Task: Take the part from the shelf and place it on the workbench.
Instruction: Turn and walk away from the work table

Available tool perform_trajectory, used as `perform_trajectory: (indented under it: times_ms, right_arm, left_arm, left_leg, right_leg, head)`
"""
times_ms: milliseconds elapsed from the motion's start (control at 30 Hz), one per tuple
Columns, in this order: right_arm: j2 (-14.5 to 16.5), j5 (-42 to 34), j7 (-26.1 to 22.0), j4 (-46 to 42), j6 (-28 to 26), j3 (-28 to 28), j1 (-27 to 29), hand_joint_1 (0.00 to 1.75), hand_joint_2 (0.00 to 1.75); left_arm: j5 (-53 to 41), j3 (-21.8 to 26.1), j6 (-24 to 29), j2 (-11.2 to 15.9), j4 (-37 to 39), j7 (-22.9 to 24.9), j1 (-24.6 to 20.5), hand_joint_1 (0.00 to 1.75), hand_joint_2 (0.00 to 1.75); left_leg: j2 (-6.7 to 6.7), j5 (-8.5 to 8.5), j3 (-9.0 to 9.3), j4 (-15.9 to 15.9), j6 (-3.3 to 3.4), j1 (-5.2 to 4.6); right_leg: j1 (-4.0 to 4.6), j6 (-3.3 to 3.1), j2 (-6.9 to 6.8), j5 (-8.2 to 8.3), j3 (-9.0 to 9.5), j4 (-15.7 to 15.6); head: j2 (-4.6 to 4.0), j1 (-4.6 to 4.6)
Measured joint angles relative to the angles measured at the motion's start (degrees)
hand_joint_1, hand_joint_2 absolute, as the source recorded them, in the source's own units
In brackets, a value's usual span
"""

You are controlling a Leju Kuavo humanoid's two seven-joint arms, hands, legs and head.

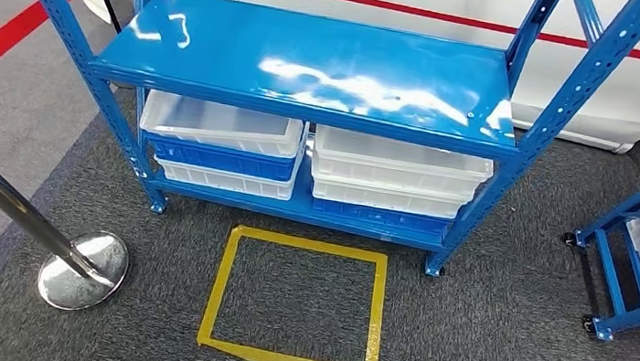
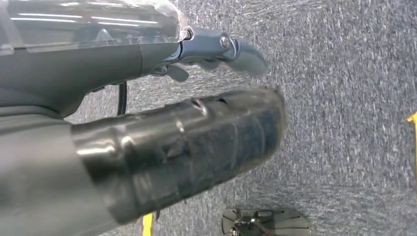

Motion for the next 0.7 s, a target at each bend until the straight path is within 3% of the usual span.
perform_trajectory:
  times_ms: [67, 133, 200, 233, 267, 300, 333, 367, 433, 500, 600, 633, 700]
  right_arm:
    - [0.0, 0.0, 0.1, 0.0, 0.0, 0.0, -0.1, 0.00, 0.00]
    - [0.0, 0.0, 0.1, 0.0, 0.0, 0.0, -0.2, 0.00, 0.00]
    - [0.0, 0.1, 0.1, 0.0, 0.0, 0.0, -0.1, 0.00, 0.00]
    - [0.0, 0.1, 0.1, 0.0, 0.0, 0.0, -0.1, 0.00, 0.00]
    - [0.0, 0.1, 0.1, 0.0, 0.0, 0.0, 0.0, 0.00, 0.00]
    - [0.0, 0.1, 0.1, 0.0, 0.0, 0.0, 0.0, 0.00, 0.00]
    - [0.0, 0.1, 0.1, 0.0, 0.0, 0.0, 0.0, 0.00, 0.00]
    - [0.0, 0.1, 0.1, 0.0, 0.0, 0.0, 0.0, 0.00, 0.00]
    - [-0.1, 0.1, 0.2, 0.0, -0.1, 0.0, 0.0, 0.00, 0.00]
    - [-0.1, 0.1, 0.2, 0.0, -0.1, 0.0, 0.0, 0.00, 0.00]
    - [-0.1, 0.1, 0.2, 0.0, -0.1, 0.0, -0.1, 0.00, 0.00]
    - [0.0, 0.1, 0.2, 0.0, -0.1, 0.0, 0.0, 0.00, 0.00]
    - [0.0, 0.1, 0.2, 0.0, -0.1, 0.0, 0.0, 0.00, 0.00]
  left_arm:
    - [0.0, 0.0, 0.0, 0.0, 0.0, 0.0, 0.1, 0.00, 0.00]
    - [0.0, 0.0, 0.0, -0.1, 0.0, 0.0, 0.2, 0.00, 0.00]
    - [0.0, 0.0, 0.0, -0.1, 0.0, 0.0, 0.2, 0.00, 0.00]
    - [0.0, 0.0, 0.0, -0.1, 0.0, 0.0, 0.1, 0.00, 0.00]
    - [0.0, 0.0, 0.0, -0.1, 0.0, 0.0, 0.1, 0.00, 0.00]
    - [0.0, 0.0, 0.0, -0.1, 0.0, 0.0, 0.1, 0.00, 0.00]
    - [0.0, 0.0, 0.0, -0.1, 0.0, 0.0, 0.1, 0.00, 0.00]
    - [0.0, 0.0, 0.0, -0.1, 0.0, 0.0, 0.2, 0.00, 0.00]
    - [0.0, 0.0, 0.0, -0.2, 0.0, 0.0, 0.2, 0.00, 0.00]
    - [0.0, 0.0, 0.0, -0.3, 0.0, -0.1, 0.0, 0.00, 0.00]
    - [0.0, 0.0, 0.0, -0.3, 0.0, -0.1, -0.2, 0.00, 0.00]
    - [0.0, 0.0, 0.0, -0.3, 0.0, -0.1, -0.2, 0.00, 0.00]
    - [0.0, 0.0, 0.0, -0.2, 0.0, -0.2, -0.1, 0.00, 0.00]
  left_leg:
    - [-0.04, -0.05, 0.34, -0.5, 0.72, 0.23]
    - [0.01, -0.07, 1.03, -1.1, 1.51, 0.49]
    - [0.05, -0.43, 1.49, -1.2, 2.07, 0.38]
    - [0.03, -0.67, 1.72, -1.2, 2.19, 0.31]
    - [-0.01, -0.95, 2.05, -1.2, 2.22, 0.25]
    - [-0.07, -1.28, 2.50, -1.2, 2.17, 0.22]
    - [-0.13, -1.65, 3.07, -1.2, 2.04, 0.20]
    - [-0.17, -2.07, 3.67, -1.2, 1.87, 0.19]
    - [-0.19, -2.88, 4.36, -1.1, 1.30, 0.04]
    - [-0.17, -3.29, 4.50, -1.2, 0.69, -0.02]
    - [-0.11, -4.07, 4.69, -0.7, -0.17, 0.03]
    - [-0.10, -5.09, 3.97, 1.0, -0.47, 0.03]
    - [-0.08, -8.34, 0.26, 8.1, -1.02, 0.24]
  right_leg:
    - [-0.01, 0.54, 0.00, -0.39, 0.19, 0.2]
    - [-0.06, 1.03, 0.02, -2.34, -1.28, 3.7]
    - [-0.20, 1.34, 0.01, -5.47, -5.48, 11.2]
    - [-0.25, 1.45, 0.00, -6.43, -7.82, 14.8]
    - [-0.29, 1.49, 0.00, -6.25, -9.41, 16.8]
    - [-0.29, 1.45, 0.00, -4.87, -9.96, 16.6]
    - [-0.27, 1.29, 0.00, -2.32, -9.24, 14.0]
    - [-0.22, 1.00, 0.01, 0.53, -7.72, 9.8]
    - [0.12, 0.38, 0.00, 3.63, -4.84, 2.9]
    - [0.48, -0.03, 0.03, 3.49, -3.90, 1.0]
    - [0.12, -0.70, 0.04, 3.36, -3.19, 0.1]
    - [-0.12, -0.96, -0.03, 3.32, -2.87, -0.2]
    - [-0.24, -1.44, -0.15, 2.99, -2.42, -0.3]
  head:
    - [0.00, 0.02]
    - [0.00, 0.07]
    - [0.00, 0.10]
    - [0.00, 0.10]
    - [0.00, 0.10]
    - [0.00, 0.10]
    - [0.00, 0.10]
    - [0.00, 0.11]
    - [0.00, 0.10]
    - [0.00, 0.08]
    - [0.00, 0.02]
    - [0.00, -0.02]
    - [0.00, -0.09]
